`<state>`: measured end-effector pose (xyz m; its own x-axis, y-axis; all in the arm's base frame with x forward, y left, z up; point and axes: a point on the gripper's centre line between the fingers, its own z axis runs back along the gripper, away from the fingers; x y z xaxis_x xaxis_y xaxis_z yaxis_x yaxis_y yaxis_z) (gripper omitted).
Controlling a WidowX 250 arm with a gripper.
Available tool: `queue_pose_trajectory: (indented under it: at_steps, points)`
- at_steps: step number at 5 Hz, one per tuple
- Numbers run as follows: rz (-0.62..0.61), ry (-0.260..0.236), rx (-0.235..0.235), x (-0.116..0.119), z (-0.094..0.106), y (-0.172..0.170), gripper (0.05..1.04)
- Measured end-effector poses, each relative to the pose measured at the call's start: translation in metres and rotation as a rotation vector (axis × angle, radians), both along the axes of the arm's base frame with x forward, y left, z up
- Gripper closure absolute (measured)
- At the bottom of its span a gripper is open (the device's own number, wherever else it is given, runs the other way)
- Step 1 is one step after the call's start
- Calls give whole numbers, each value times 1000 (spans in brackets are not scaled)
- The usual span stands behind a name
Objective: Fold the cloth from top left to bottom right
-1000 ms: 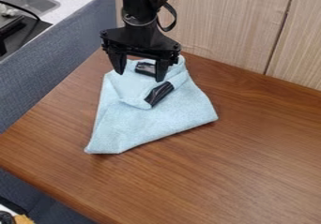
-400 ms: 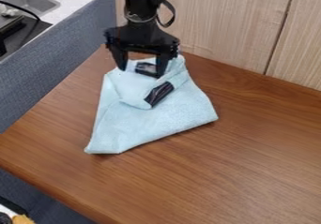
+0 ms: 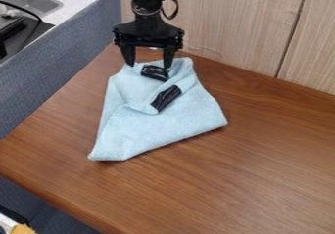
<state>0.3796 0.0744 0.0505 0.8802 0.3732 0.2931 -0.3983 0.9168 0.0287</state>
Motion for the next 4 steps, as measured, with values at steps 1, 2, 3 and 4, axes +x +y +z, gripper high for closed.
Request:
queue_pose_trajectory:
  at_steps: [1, 2, 3, 4]
  points:
    - [3, 19, -37, 13, -18, 3, 83]
    - [-7, 33, -46, 18, -29, 3, 83]
    - [10, 41, -50, 20, -37, 4, 112]
    - [40, 30, -28, 21, -36, 9, 328]
